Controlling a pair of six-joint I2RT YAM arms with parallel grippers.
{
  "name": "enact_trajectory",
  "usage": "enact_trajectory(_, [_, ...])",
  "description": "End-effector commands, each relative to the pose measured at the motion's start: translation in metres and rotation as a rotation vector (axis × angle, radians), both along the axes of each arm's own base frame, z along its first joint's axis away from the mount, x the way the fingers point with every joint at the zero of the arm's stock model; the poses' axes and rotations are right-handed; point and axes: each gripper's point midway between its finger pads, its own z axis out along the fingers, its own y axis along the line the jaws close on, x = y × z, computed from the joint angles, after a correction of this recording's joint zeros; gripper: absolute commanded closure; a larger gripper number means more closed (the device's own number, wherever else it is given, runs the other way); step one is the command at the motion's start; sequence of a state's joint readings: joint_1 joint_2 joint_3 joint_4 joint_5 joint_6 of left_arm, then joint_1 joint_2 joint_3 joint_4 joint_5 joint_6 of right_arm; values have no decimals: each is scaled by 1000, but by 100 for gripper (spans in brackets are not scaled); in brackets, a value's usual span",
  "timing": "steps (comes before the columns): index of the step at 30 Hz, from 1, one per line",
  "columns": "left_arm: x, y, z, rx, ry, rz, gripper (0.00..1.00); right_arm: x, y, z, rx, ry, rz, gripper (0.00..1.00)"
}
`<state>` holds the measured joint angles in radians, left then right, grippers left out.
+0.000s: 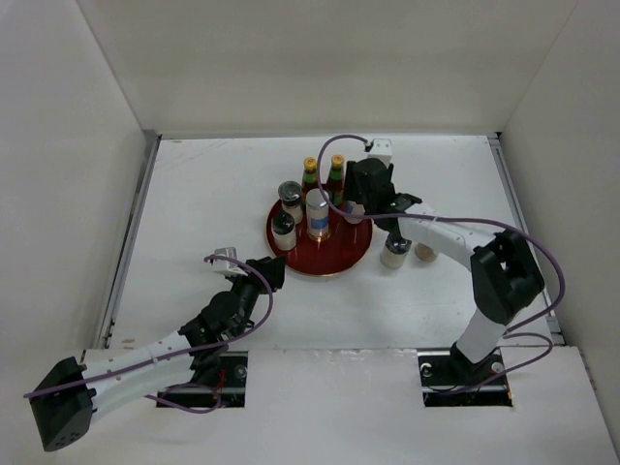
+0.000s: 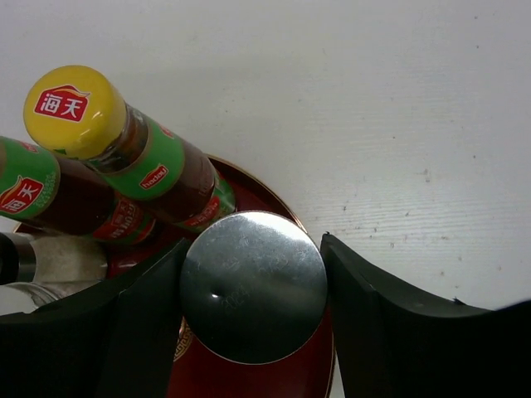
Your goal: Organize the condiment bottles
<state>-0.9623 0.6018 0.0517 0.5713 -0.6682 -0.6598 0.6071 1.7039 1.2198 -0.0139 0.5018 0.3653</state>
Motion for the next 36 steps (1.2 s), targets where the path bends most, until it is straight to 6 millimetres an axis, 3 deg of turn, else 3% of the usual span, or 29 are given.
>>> enact_trajectory(1, [-1, 1, -3, -16, -7, -6, 52, 17, 21, 57, 72, -167, -12, 31])
enact_trajectory(5, [-2, 0, -3, -14, -7, -12, 52, 13, 26, 58, 24, -176, -1, 20])
enact_trajectory(9, [-2, -1, -3, -12, -7, -12, 52, 1, 23, 79, 36, -210, 8, 14])
enact_trajectory(14, [-3, -2, -1, -5, -11, -18, 52, -30, -4, 105, 79, -266, -15, 16])
enact_trajectory(16, [-3, -5, 0, 5, -15, -28, 52, -47, -21, 112, 108, -296, -39, 26])
enact_trajectory(18, [-4, -8, 1, 19, -18, -39, 52, -65, -47, 113, 139, -312, -90, 50])
enact_trajectory(20, [-6, -12, 1, 26, -18, -51, 52, -80, -81, 109, 158, -316, -165, 65])
enact_trajectory(23, [-6, -16, 0, 34, -13, -59, 52, -100, -125, 91, 160, -273, -263, 69])
enact_trajectory(26, [-6, -20, -1, 36, -13, -69, 52, -116, -140, 67, 141, -198, -272, 57])
enact_trajectory(27, [-7, -21, -1, 36, -13, -71, 52, -121, -141, 58, 128, -172, -267, 49])
enact_trajectory(31, [-6, -21, -1, 36, -13, -71, 52, -144, -115, 26, 95, -94, -150, 22])
enact_trajectory(36, [-7, -21, -2, 34, -8, -71, 51, -154, -92, -1, 55, -21, -59, 11])
